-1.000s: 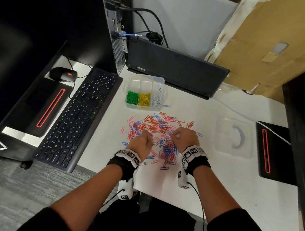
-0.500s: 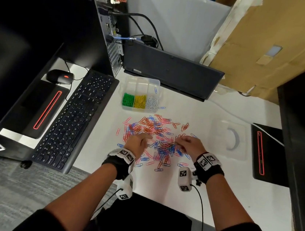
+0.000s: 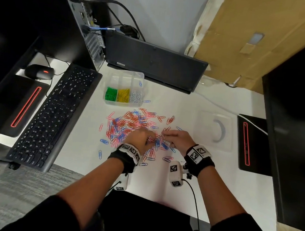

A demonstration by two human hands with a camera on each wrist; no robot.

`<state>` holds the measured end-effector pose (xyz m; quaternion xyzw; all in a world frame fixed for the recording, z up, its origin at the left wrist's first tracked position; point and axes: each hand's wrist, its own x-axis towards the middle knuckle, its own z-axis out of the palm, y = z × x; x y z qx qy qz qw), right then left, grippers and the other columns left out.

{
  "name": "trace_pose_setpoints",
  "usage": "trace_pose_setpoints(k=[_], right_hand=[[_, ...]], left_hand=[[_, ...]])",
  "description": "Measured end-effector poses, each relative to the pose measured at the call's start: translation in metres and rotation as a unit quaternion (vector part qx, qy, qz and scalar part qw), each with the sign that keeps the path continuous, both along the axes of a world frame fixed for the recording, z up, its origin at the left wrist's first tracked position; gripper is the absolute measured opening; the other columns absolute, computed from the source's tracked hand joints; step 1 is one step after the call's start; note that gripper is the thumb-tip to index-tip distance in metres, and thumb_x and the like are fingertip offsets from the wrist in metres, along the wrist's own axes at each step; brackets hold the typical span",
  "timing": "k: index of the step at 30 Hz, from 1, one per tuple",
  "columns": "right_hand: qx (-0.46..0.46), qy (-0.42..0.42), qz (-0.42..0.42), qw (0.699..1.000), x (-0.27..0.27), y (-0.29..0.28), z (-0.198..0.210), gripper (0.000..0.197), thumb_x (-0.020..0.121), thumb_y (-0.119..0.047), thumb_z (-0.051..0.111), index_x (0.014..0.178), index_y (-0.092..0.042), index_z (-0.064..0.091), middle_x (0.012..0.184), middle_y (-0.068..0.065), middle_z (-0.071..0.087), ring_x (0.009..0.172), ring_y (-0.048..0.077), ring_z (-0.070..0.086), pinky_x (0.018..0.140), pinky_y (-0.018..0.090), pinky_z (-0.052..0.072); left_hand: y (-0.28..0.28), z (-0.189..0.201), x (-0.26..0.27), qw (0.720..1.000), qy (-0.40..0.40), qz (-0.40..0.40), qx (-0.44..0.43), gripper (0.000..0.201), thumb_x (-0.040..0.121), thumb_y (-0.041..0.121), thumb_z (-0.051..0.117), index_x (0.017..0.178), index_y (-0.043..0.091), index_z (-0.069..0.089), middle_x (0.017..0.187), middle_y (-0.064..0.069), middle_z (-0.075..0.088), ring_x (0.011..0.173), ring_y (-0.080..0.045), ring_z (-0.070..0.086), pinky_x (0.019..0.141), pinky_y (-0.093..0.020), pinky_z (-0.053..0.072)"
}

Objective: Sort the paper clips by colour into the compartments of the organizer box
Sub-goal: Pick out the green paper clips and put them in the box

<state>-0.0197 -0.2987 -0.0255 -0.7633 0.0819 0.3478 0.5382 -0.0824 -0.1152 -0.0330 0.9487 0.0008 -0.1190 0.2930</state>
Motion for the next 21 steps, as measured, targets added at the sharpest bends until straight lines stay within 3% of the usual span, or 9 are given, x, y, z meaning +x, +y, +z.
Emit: trace_pose_setpoints(k=[3,6,9,14,16,21], right_hand=[[-0.013,-0.006,0.037,0.999,0.003,0.002,0.002,0.025,0.088,-0.002,0.065,0.112,-0.007,0.072,0.080,-0.008,0.063,0.066,0.004,0.054,0.067,0.020,0.047],[-0.033,-0.030,0.083,0.996,0.006,0.003,0.002,0.026,0.090,-0.002,0.062,0.114,-0.007,0.072,0.075,-0.014,0.057,0.067,0.000,0.050,0.072,0.019,0.044],[-0.041,-0.053,0.102,0.993,0.009,0.004,0.002,0.020,0.091,-0.010,0.065,0.108,-0.009,0.075,0.081,-0.009,0.066,0.069,0.002,0.055,0.078,0.024,0.048],[-0.081,-0.098,0.138,0.982,0.013,0.005,-0.001,0.027,0.086,-0.029,0.073,0.106,-0.010,0.076,0.101,0.002,0.074,0.094,0.014,0.066,0.089,0.029,0.053],[-0.078,-0.105,0.123,0.984,0.014,0.005,-0.001,0.029,0.084,-0.033,0.076,0.102,-0.011,0.076,0.099,0.003,0.074,0.090,0.013,0.066,0.085,0.027,0.054],[-0.073,-0.091,0.106,0.988,0.013,0.003,0.000,0.021,0.082,-0.034,0.078,0.088,-0.014,0.076,0.075,-0.007,0.072,0.064,-0.002,0.062,0.065,0.017,0.048]], left_hand=[[0.003,-0.003,-0.002,0.999,-0.027,0.010,-0.032,0.012,0.084,0.025,0.070,0.095,0.024,0.075,0.089,0.000,0.067,0.077,-0.019,0.062,0.069,-0.028,0.050],[0.011,-0.002,-0.001,0.994,-0.058,0.057,-0.071,0.013,0.087,0.026,0.069,0.096,0.021,0.077,0.088,0.001,0.071,0.071,-0.011,0.057,0.063,-0.020,0.041],[0.026,0.000,0.002,0.983,-0.067,0.123,-0.117,0.016,0.088,0.025,0.069,0.099,0.018,0.077,0.096,0.003,0.072,0.077,-0.008,0.060,0.071,-0.020,0.048],[0.044,-0.003,0.000,0.984,-0.048,0.132,-0.106,0.008,0.082,0.028,0.075,0.089,0.024,0.078,0.084,0.006,0.073,0.072,-0.012,0.063,0.070,-0.032,0.056],[0.046,-0.003,-0.001,0.983,-0.050,0.141,-0.103,0.007,0.080,0.030,0.077,0.086,0.029,0.077,0.078,0.006,0.071,0.068,-0.015,0.063,0.065,-0.036,0.056],[0.036,0.003,0.000,0.995,-0.017,0.069,-0.067,0.015,0.081,0.021,0.075,0.095,0.025,0.077,0.086,0.003,0.071,0.072,-0.013,0.061,0.069,-0.025,0.052]])
